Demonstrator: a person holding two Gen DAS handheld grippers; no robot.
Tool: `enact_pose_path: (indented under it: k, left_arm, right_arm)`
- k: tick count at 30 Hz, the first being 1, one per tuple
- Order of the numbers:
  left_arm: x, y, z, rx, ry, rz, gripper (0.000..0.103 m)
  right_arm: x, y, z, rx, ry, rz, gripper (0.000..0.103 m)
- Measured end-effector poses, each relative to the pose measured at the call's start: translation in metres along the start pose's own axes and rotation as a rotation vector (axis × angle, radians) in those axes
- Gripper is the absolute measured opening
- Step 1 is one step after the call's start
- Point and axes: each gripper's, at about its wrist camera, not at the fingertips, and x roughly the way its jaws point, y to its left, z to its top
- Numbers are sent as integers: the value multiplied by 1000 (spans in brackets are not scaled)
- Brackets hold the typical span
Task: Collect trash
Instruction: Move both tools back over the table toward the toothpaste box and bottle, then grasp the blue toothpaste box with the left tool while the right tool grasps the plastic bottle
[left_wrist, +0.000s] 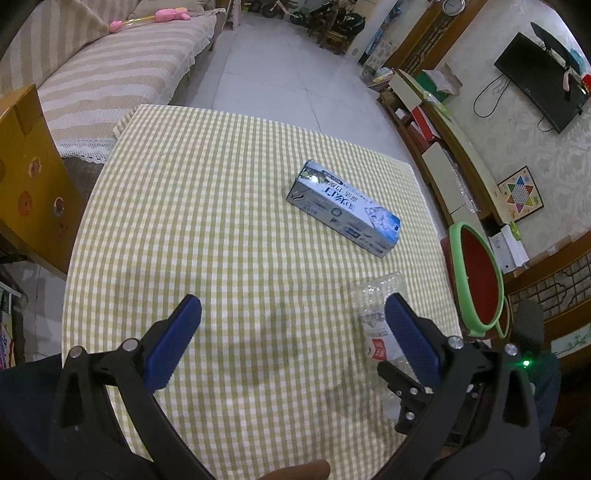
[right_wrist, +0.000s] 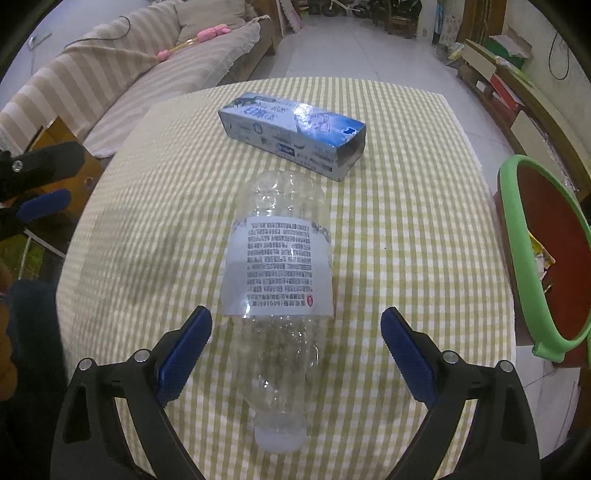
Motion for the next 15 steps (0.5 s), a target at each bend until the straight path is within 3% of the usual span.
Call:
enact_pose_path:
  k: [11, 15]
  left_arm:
    - [6, -1, -2, -1, 12, 9, 97]
    - [9, -1, -3, -3, 20, 10, 97]
  right_arm:
    - [14, 6, 0, -19, 7, -14, 88]
    - [19, 6, 0, -29, 24, -18, 77]
